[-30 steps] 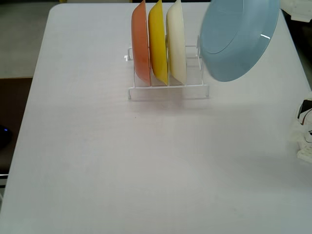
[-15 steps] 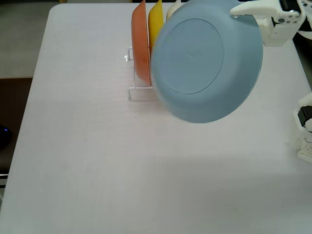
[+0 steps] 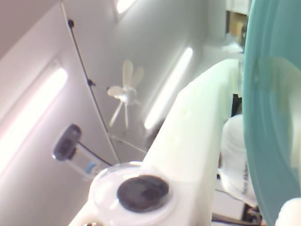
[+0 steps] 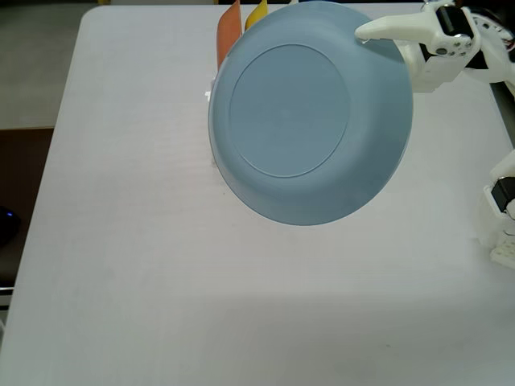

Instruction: Could you take three plates?

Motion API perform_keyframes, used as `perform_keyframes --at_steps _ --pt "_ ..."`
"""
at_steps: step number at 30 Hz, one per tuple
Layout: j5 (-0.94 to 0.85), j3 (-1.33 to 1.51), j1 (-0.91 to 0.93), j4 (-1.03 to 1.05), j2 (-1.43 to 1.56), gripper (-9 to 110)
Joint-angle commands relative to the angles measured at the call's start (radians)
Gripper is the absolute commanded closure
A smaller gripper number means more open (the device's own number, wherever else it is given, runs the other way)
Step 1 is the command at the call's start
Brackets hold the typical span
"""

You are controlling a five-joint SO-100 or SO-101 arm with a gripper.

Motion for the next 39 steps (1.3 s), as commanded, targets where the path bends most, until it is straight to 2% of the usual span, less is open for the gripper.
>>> perform_keyframes --at_steps 1,25,27,30,32,35,39 --pt "-0.005 -0.011 -0.012 -0.052 0.002 102" --pt "-0.052 0.048 -0.023 -0.052 0.006 102" --pt "-0.054 0.048 -0.021 -0.003 0.011 101" --pt "-0.080 0.048 0.018 0.138 0.025 80" --pt "-0.083 0.043 0.057 0.212 0.029 71" --pt "-0.115 0.011 0.100 0.337 0.029 63" --pt "-0.204 -0.012 0.147 0.367 0.044 62"
